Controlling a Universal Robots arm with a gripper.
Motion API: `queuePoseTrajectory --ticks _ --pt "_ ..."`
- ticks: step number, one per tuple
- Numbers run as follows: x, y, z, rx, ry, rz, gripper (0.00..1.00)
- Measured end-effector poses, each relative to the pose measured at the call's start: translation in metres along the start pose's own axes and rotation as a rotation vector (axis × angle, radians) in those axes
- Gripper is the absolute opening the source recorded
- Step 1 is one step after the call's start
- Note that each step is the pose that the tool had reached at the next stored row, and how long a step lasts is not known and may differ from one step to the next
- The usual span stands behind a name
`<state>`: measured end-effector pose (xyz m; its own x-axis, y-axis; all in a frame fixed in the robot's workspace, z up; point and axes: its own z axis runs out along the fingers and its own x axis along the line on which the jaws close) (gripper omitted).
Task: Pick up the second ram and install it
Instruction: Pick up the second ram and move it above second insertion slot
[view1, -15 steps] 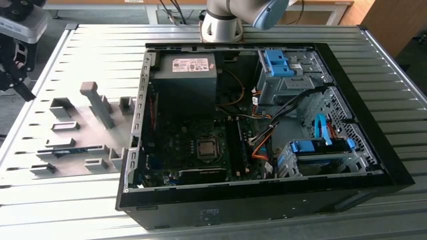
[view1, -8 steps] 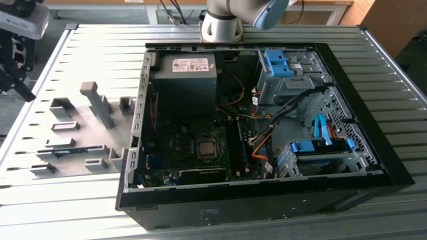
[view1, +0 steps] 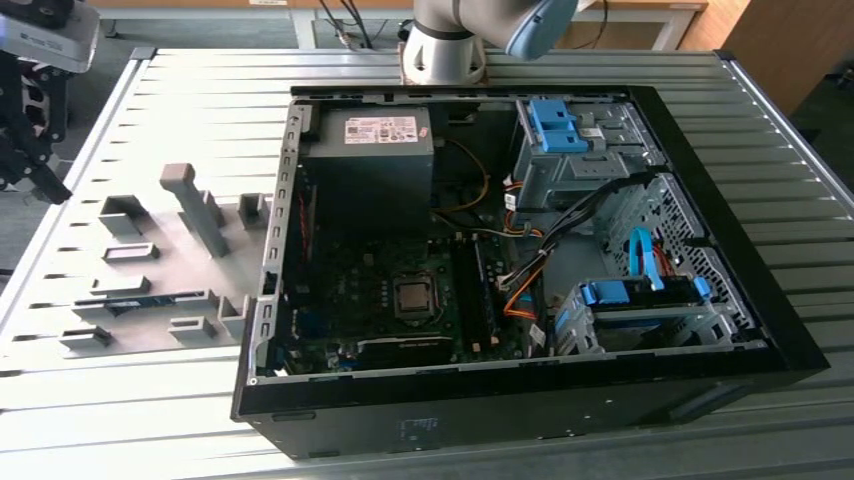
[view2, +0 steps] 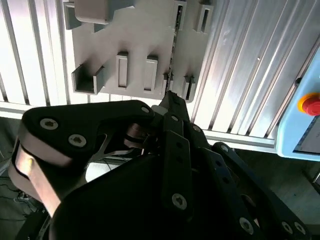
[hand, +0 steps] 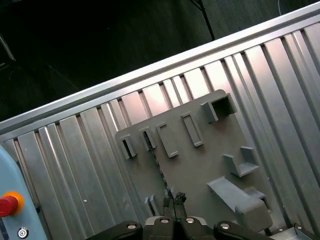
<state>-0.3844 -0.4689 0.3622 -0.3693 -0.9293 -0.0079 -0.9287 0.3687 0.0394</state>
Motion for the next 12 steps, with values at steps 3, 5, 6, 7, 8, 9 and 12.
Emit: queuePoseTrajectory --ticks 3,5,6,7,8,9,12 --pt "0.0 0.0 0.0002 -0.0003 0.0012 -0.031 0.11" --pt "0.0 -0.0001 0.0005 -0.0004 0.0022 -0.057 0.11" --pt "0.0 0.0 0.0006 -0.0006 0.0028 -0.072 0.11" --pt "0.0 -0.0001 0.0007 -0.0007 0.0034 -0.088 0.11" --pt "0.0001 -0.0001 0.0008 -0.0009 0.0041 -0.103 0.11" --pt "0.0 -0.0001 0.0011 -0.0009 0.0046 -0.119 0.11" --pt "0.0001 -0.0001 0.0012 -0.0014 0.0065 -0.161 0.11"
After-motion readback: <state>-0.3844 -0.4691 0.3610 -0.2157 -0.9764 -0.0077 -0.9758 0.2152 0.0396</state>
